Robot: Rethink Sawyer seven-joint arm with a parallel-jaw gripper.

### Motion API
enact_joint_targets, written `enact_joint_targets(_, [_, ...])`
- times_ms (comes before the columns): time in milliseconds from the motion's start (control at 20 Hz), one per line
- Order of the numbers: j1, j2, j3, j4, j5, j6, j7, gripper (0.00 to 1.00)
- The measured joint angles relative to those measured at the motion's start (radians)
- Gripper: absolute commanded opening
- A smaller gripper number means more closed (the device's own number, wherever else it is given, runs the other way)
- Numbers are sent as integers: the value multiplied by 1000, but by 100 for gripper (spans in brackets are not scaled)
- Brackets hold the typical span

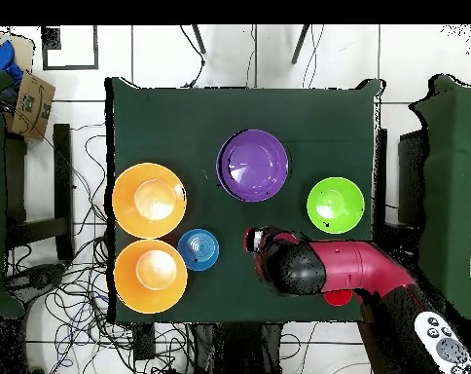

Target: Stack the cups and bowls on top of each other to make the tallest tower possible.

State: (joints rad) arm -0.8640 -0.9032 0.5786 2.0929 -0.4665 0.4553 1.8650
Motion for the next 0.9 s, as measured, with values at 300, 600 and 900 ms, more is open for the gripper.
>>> enact_joint_targets(300, [-6,14,2,-11,-10,24,0,100])
enact_joint_targets(600, [8,94,2,-85,-74,62,0,100])
enact_joint_targets(900, [28,207,2,-208,-141,130,-1,100])
